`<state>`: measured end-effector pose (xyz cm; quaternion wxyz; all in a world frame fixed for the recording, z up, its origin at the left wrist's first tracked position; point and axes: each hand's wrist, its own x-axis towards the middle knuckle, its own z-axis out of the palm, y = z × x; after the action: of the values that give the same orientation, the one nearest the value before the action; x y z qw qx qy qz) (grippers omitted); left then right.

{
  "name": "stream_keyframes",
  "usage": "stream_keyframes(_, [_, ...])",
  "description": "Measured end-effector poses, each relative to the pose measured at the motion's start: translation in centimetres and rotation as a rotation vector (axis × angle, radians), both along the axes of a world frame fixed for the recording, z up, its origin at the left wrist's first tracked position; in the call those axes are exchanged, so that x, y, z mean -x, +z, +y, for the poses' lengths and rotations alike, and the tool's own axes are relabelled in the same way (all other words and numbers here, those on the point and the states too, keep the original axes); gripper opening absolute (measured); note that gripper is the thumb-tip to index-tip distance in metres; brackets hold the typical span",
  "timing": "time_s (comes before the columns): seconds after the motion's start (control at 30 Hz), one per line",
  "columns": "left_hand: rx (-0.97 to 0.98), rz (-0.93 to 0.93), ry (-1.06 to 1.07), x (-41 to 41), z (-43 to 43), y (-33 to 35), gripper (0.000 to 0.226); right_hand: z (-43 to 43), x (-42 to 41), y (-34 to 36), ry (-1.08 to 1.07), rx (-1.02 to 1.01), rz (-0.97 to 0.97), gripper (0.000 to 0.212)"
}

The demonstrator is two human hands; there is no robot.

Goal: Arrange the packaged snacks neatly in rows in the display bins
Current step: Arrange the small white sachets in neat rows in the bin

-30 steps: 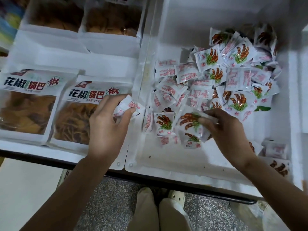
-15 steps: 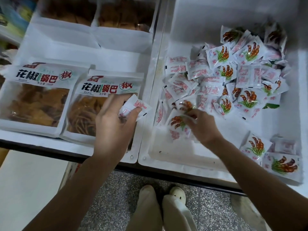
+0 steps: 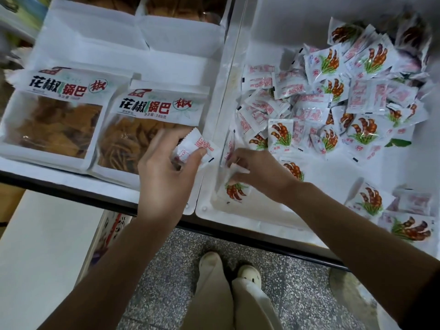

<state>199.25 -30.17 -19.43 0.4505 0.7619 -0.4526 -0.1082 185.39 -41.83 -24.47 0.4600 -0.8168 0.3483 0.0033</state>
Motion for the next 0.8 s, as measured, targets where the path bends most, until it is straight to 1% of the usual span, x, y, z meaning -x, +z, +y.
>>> stream_keyframes(0.07, [0.01,0.004,0.0,0.1,0.1,0.2,0.023,-0.2,0.1,-0.8,-0.168,-0.024,0.021,0.035])
stream_keyframes(0.1, [0.012,0.011,0.005,0.1,0.2,0.2,0.023,-0.2,0.4,-1.1,-0.222,-0.018,0.035,0.034])
stream_keyframes(0.2, [0.013,0.005,0.023,0.1,0.3,0.1,0.022,-0.1,0.9,-1.2,-0.238,0.011,0.038,0.022])
stream_keyframes(0.23, [0.014,0.007,0.026,0.2,0.3,0.1,0.023,-0.2,0.9,-1.1,-0.251,-0.023,0.016,0.019])
stream_keyframes(0.3, [0.012,0.024,0.031,0.4,0.3,0.0,0.023,-0.6,0.6,-0.8,-0.272,-0.155,-0.032,0.021])
stream_keyframes(0.33, [0.011,0.031,0.032,0.5,0.3,-0.1,0.023,-0.7,0.4,-0.8,-0.254,-0.206,-0.036,0.021])
stream_keyframes(0.37, [0.009,0.035,0.033,0.5,0.3,-0.1,0.023,-0.7,0.2,-0.9,-0.205,-0.203,-0.013,0.019])
stream_keyframes(0.43, [0.004,0.043,0.04,0.8,0.2,-0.2,0.025,-0.2,0.0,-1.3,-0.109,-0.126,0.039,0.015])
stream_keyframes(0.5, [0.004,0.052,0.045,0.9,0.2,-0.1,0.026,0.2,0.2,-1.5,-0.104,-0.069,0.029,0.015])
stream_keyframes(0.53, [0.006,0.058,0.045,1.0,0.1,-0.1,0.026,0.2,0.4,-1.6,-0.114,-0.058,0.007,0.017])
stream_keyframes(0.6, [0.016,0.064,0.039,1.1,0.0,0.0,0.026,0.0,0.7,-1.6,-0.102,-0.069,-0.011,0.028])
stream_keyframes(0.7, [0.021,0.061,0.032,1.3,-0.1,0.1,0.025,0.0,0.9,-1.6,0.003,-0.08,0.028,0.045])
stream_keyframes(0.8, [0.012,0.056,0.027,1.4,-0.2,0.1,0.025,0.1,0.9,-1.7,0.015,0.003,0.016,0.046])
